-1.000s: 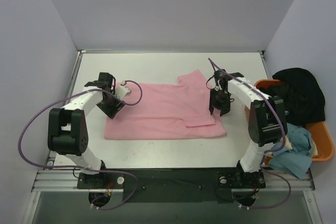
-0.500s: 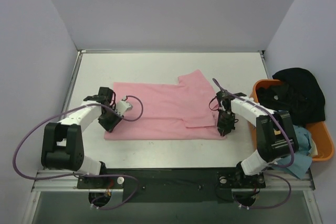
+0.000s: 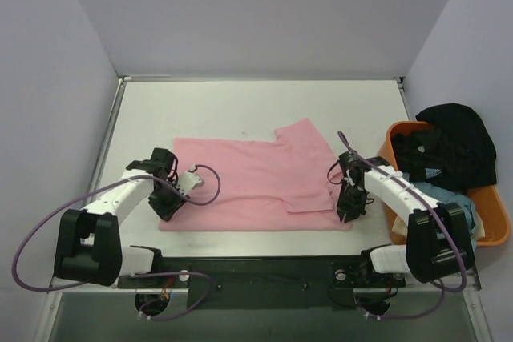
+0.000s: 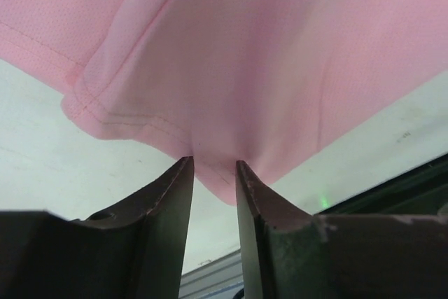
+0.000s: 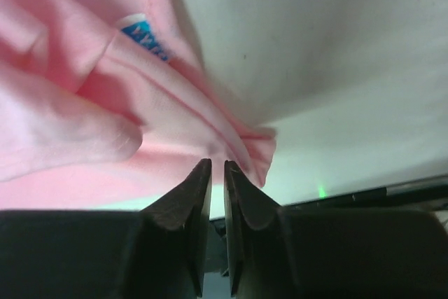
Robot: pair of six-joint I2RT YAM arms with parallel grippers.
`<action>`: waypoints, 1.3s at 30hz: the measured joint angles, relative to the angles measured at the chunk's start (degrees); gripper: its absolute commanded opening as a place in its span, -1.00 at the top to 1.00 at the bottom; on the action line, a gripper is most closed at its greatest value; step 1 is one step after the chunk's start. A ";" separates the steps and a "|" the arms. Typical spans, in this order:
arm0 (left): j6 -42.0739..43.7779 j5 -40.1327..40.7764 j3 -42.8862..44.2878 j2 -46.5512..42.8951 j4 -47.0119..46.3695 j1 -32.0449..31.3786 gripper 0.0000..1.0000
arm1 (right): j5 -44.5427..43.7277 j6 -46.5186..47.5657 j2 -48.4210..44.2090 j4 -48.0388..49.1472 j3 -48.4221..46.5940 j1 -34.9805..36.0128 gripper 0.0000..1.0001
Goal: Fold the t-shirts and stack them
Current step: Fold the flattened tshirt in 1/3 of the way, then grap the side of the flattened tshirt furthest away from the robot with both arms
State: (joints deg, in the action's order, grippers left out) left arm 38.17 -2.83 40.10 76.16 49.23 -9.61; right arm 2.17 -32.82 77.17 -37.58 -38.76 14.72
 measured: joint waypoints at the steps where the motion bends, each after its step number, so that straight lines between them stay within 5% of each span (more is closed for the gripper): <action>1: 0.02 -0.48 0.24 -0.87 1.25 0.00 0.05 | 0.48 -0.22 -1.11 -1.31 -0.42 0.02 0.63; 7: 0.33 -2.14 15.06 0.70 8.94 3.02 -0.33 | 1.33 2.43 -2.32 -12.13 -18.01 1.03 -0.10; 13: -6.75 -5.03 34.99 9.09 3.85 5.90 -0.34 | 3.93 9.92 7.67 -12.55 -49.64 0.83 -0.16; 23: -25.99 -8.41 49.48 36.00 -7.80 8.13 -0.40 | 9.40 14.86 55.82 -8.26 -89.09 -4.37 -0.17; 27: -29.42 -8.48 53.72 41.57 -10.05 8.50 -0.42 | 9.70 14.49 66.88 -7.17 -92.11 -6.43 -0.17; 36: -30.95 -10.54 54.93 45.22 -11.78 8.98 -0.42 | 15.17 13.14 69.77 -4.55 -95.01 -5.88 -0.10; 39: -30.88 -10.95 54.93 45.62 -11.78 8.96 -0.42 | 16.37 12.39 70.27 -3.34 -95.49 -3.78 0.33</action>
State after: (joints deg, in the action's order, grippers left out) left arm 7.29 -13.78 95.02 121.78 37.45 -0.64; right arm 18.55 -20.43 147.44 -40.93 -134.26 10.94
